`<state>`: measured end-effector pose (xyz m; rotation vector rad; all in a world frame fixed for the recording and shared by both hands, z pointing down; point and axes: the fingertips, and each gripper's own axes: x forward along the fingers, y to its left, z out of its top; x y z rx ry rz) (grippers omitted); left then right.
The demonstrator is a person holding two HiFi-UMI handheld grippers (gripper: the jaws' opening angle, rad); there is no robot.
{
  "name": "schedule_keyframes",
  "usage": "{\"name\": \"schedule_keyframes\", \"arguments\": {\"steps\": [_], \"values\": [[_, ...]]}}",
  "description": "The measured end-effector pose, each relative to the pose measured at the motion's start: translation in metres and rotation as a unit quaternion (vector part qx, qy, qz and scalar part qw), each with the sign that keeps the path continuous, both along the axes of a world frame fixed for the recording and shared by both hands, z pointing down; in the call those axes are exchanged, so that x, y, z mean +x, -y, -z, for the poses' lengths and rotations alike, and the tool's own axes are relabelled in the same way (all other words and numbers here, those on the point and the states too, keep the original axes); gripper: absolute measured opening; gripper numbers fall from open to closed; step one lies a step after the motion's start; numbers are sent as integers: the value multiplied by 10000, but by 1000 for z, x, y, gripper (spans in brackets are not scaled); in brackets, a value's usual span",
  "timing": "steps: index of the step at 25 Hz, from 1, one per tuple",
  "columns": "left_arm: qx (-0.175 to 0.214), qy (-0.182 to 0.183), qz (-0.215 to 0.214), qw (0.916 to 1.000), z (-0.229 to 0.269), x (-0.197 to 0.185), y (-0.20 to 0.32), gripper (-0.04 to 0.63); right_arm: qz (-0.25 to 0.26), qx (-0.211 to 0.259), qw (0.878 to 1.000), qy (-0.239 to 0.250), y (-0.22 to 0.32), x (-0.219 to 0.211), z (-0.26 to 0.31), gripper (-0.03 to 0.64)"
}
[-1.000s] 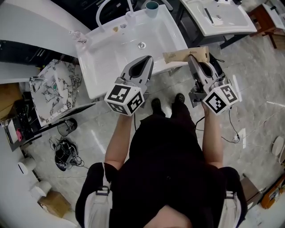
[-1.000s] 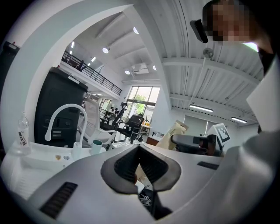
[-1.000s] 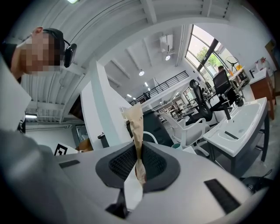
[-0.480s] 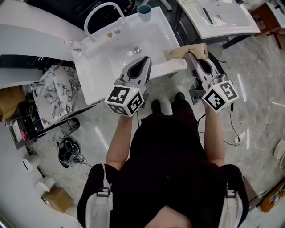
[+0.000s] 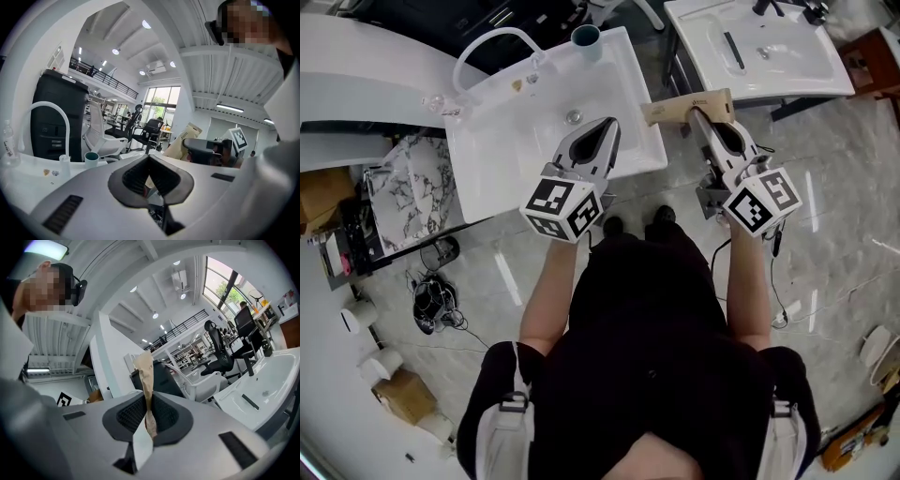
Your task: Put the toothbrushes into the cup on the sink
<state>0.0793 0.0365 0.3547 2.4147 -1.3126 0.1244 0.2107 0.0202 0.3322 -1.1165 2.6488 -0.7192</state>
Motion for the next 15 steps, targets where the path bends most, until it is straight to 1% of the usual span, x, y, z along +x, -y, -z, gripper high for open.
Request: {"name": "schedule_keyframes", "arguments": {"steps": [4, 7, 11, 15], "values": [[-73, 76, 243, 9996, -5, 13, 11, 14, 198, -63, 9998, 30, 16, 16, -3, 52], [-121, 106, 443, 9989, -8, 16, 16, 14, 372, -119, 9992, 51, 25, 20, -6, 52], [-185, 72, 596, 9980, -14, 12, 20, 14, 551, -202, 9983, -9, 35, 15, -15, 52], [-182, 51, 695, 9974, -15, -5, 30, 14, 674, -220, 9975, -33, 48, -2, -18, 52]]}}
